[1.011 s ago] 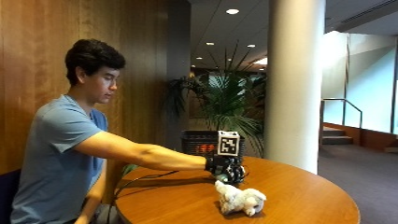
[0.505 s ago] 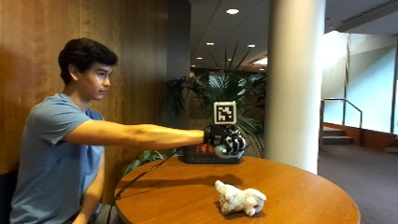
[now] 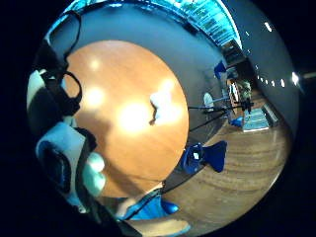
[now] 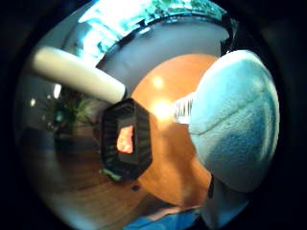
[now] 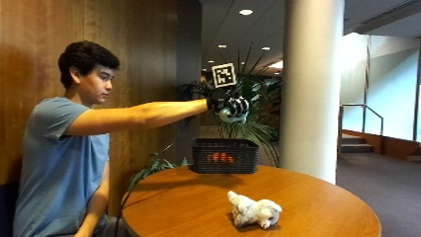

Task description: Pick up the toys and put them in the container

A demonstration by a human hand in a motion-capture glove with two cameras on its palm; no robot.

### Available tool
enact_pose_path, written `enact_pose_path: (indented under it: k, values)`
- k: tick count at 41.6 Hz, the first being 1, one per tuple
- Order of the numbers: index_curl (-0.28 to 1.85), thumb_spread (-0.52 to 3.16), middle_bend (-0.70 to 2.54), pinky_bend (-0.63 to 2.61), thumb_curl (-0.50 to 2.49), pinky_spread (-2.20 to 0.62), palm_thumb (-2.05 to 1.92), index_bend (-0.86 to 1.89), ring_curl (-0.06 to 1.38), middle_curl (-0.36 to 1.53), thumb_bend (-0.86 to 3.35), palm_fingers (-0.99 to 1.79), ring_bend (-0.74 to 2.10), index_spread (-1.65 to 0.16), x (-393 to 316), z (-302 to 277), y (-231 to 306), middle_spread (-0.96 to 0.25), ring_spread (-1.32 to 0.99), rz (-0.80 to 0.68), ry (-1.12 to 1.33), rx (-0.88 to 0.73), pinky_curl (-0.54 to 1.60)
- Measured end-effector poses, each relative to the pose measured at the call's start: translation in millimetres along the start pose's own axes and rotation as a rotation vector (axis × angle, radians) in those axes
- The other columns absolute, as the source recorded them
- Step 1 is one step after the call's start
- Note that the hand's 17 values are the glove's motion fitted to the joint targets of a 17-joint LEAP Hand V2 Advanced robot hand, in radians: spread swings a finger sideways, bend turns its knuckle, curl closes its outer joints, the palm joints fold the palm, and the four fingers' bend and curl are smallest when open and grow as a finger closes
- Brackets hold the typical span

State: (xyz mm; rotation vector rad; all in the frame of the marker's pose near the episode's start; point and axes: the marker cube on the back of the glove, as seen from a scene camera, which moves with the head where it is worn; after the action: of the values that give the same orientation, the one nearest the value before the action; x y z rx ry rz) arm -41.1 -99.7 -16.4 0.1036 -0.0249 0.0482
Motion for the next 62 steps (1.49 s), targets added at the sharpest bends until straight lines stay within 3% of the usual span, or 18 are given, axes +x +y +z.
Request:
enact_pose_path:
  k: [4, 10, 17, 20, 25, 32, 37, 39, 40, 43, 51, 62]
  values:
    - [0.31, 0.63, 0.47, 1.17, 0.93, -0.42, 0.74, 0.23, 0.55, 0.57, 0.27, 0.93, 1.13, -0.36, -45.4, -33.3, -0.1, -0.46, -0.45, 0.016, -0.074, 0.024, 0.44]
    - [0.33, 0.63, 0.45, 1.17, 0.97, -0.42, 0.73, 0.21, 0.56, 0.61, 0.27, 0.93, 1.12, -0.37, -109.2, -59.6, 13.5, -0.48, -0.46, -0.176, -0.108, 0.067, 0.44]
    - [0.35, 0.63, 0.43, 1.17, 1.01, -0.42, 0.72, 0.17, 0.56, 0.66, 0.26, 0.91, 1.13, -0.37, -128.9, -65.7, 31.2, -0.5, -0.46, -0.223, -0.299, 0.095, 0.45]
    - [0.35, 0.63, 0.42, 1.17, 1.03, -0.42, 0.71, 0.16, 0.56, 0.68, 0.26, 0.9, 1.13, -0.37, -150.4, -62.8, 36.4, -0.5, -0.47, -0.195, -0.294, 0.102, 0.45]
    - [0.36, 0.64, 0.41, 1.17, 1.05, -0.42, 0.71, 0.16, 0.57, 0.71, 0.26, 0.91, 1.14, -0.37, -189.8, -53.0, 51.9, -0.51, -0.47, -0.31, -0.306, 0.085, 0.45]
    - [0.37, 0.66, 0.39, 1.18, 1.08, -0.42, 0.7, 0.16, 0.58, 0.76, 0.26, 0.9, 1.15, -0.37, -215.4, -23.6, 57.4, -0.53, -0.46, -0.266, -0.238, 0.049, 0.46]
    - [0.34, 0.69, 0.37, 1.21, 1.08, -0.42, 0.63, 0.05, 0.58, 0.79, 0.21, 0.76, 1.16, -0.36, -231.6, -6.8, 65.6, -0.53, -0.46, -0.378, -0.276, -0.049, 0.47]
    - [0.27, 0.86, 0.29, 1.28, 0.97, -0.41, 0.35, -0.15, 0.6, 0.77, 0.04, 0.51, 1.21, -0.34, -231.8, -0.5, 66.6, -0.43, -0.4, -0.396, -0.27, -0.096, 0.48]
    - [0.26, 0.9, 0.3, 1.31, 0.94, -0.4, 0.32, -0.12, 0.61, 0.78, 0.03, 0.49, 1.23, -0.34, -231.1, 1.9, 66.5, -0.41, -0.39, -0.403, -0.26, -0.107, 0.5]
    - [0.23, 0.92, 0.15, 1.5, 0.8, -0.31, -0.02, -0.07, 0.6, 0.75, -0.16, -0.01, 1.11, -0.32, -231.2, 3.7, 66.0, -0.25, -0.26, -0.419, -0.246, -0.104, 0.56]
    - [0.16, 0.97, 0.16, 1.66, 0.61, -0.15, -0.14, 0.06, 0.48, 0.66, -0.12, -0.14, 0.93, -0.3, -220.3, 4.8, 59.1, -0.04, -0.09, -0.379, -0.152, -0.088, 0.51]
    - [0.19, 1.02, 0.13, 1.55, 0.45, 0.0, -0.1, 0.13, 0.37, 0.55, -0.09, -0.24, 0.63, -0.3, -178.5, -1.5, 44.8, 0.07, 0.04, -0.312, -0.136, -0.076, 0.45]
